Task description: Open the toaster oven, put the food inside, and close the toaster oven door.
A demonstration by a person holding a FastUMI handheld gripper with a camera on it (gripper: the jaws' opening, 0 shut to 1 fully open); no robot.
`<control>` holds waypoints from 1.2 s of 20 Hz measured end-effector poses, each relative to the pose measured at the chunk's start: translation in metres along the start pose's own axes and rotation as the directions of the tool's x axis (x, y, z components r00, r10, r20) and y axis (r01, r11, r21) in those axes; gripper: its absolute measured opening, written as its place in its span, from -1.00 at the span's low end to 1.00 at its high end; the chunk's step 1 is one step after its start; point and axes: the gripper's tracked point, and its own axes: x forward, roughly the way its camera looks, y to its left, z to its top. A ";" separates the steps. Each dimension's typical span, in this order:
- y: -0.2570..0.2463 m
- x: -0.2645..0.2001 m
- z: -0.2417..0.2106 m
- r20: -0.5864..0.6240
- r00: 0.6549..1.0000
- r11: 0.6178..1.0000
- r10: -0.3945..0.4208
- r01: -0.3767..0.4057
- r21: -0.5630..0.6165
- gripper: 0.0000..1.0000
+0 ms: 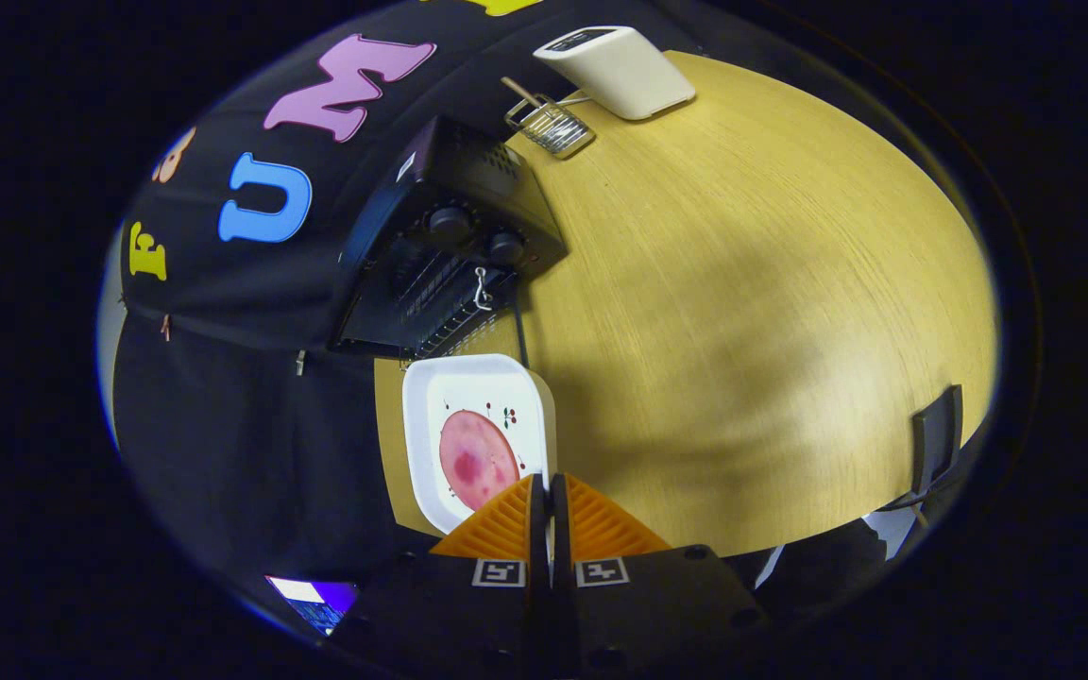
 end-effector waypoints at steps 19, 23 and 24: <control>0.109 0.147 0.021 0.210 0.960 0.909 -0.185 0.086 0.408 -0.90; 0.106 0.164 0.035 0.238 0.941 0.839 -0.241 0.079 0.538 -0.90; 0.107 0.169 0.040 0.248 0.937 0.827 -0.247 0.070 0.558 -0.90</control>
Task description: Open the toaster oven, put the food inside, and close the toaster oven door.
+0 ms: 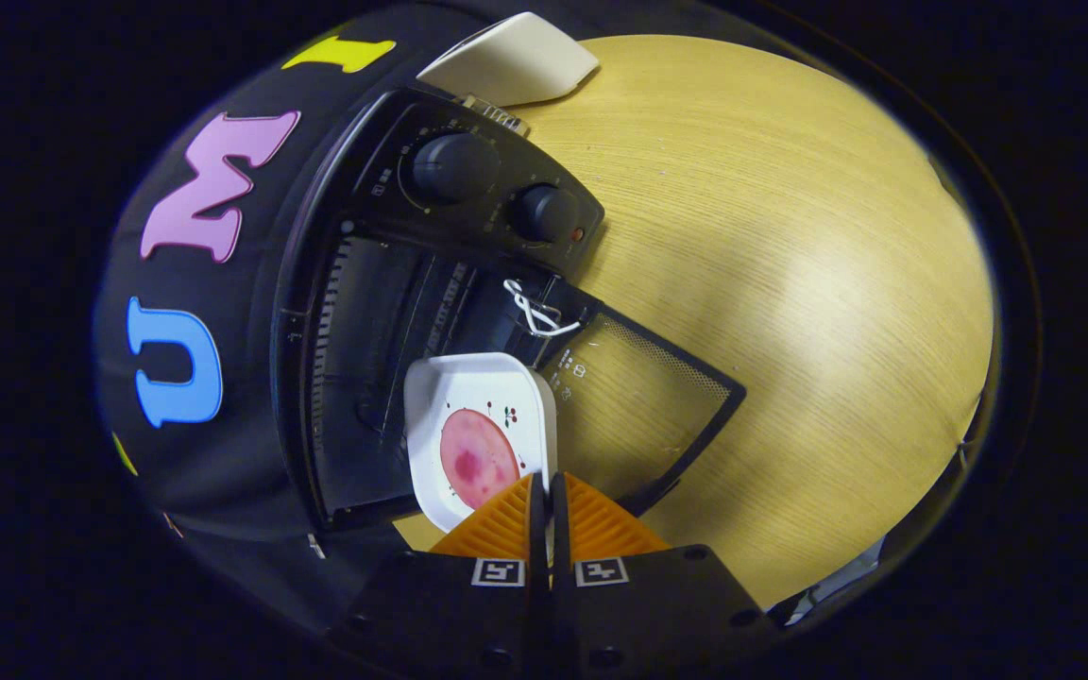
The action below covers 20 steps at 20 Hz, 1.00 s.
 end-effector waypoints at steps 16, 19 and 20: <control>0.043 0.035 0.011 0.137 0.990 0.967 -0.025 -0.011 0.253 -0.90; 0.053 0.041 0.013 0.137 0.990 0.958 -0.022 -0.018 0.285 -0.90; 0.055 0.043 0.012 0.134 0.991 0.957 -0.024 -0.016 0.290 -0.90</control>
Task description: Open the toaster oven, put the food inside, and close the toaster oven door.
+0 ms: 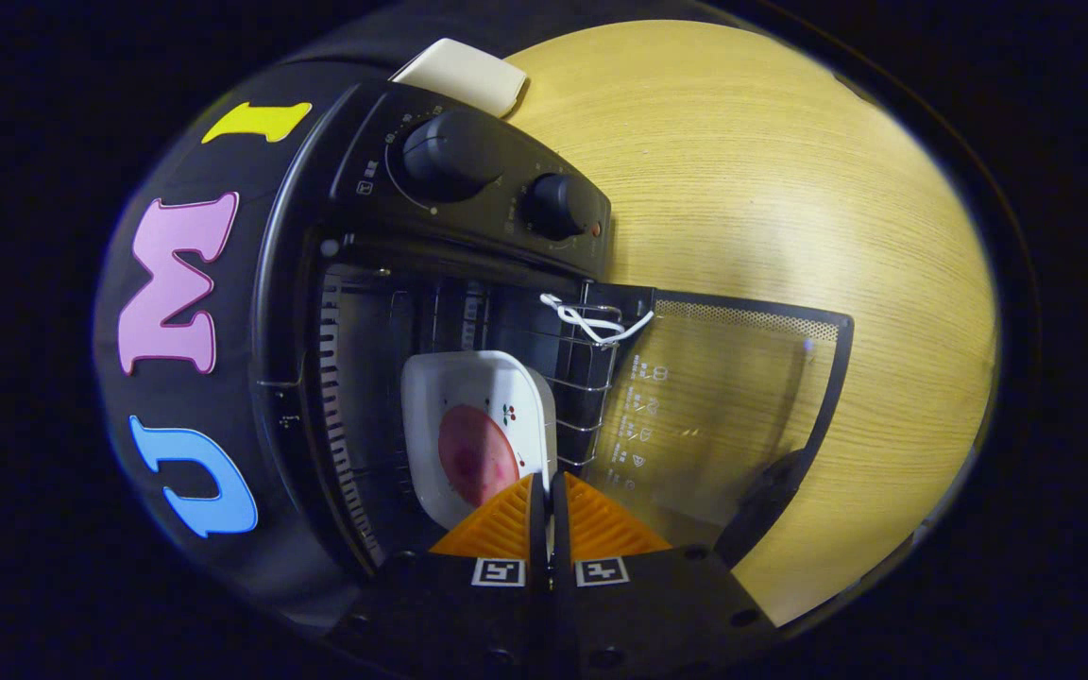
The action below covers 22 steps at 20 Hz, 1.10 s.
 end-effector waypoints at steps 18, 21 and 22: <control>0.020 -0.079 0.008 -0.148 0.965 0.889 0.217 -0.258 -0.379 0.94; 0.013 -0.098 0.006 -0.171 0.962 0.776 0.212 -0.272 -0.569 0.95; 0.009 -0.105 0.006 -0.170 0.963 0.724 0.208 -0.268 -0.635 0.95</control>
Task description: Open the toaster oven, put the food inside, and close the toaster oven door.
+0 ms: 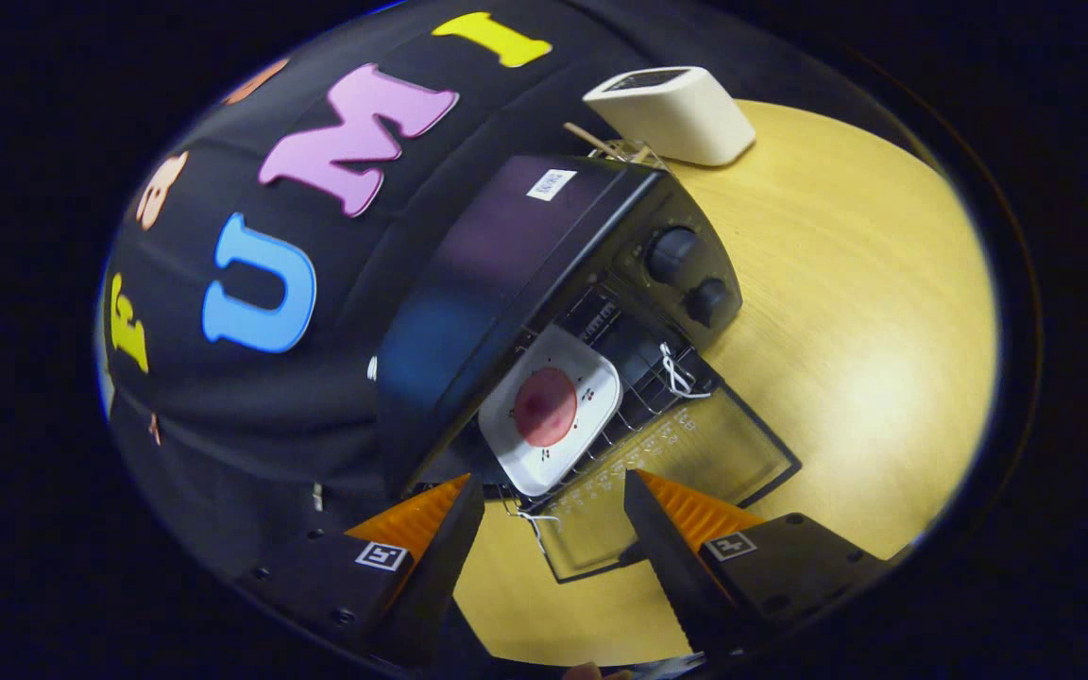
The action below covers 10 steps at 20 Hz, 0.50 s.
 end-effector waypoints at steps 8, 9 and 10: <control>-0.012 -0.035 -0.054 -0.048 0.999 0.891 -0.024 -0.001 -0.454 0.97; -0.015 -0.036 -0.063 -0.067 0.997 0.878 -0.035 -0.001 -0.478 0.97; -0.021 -0.038 -0.071 -0.080 0.995 0.865 -0.054 0.007 -0.502 0.98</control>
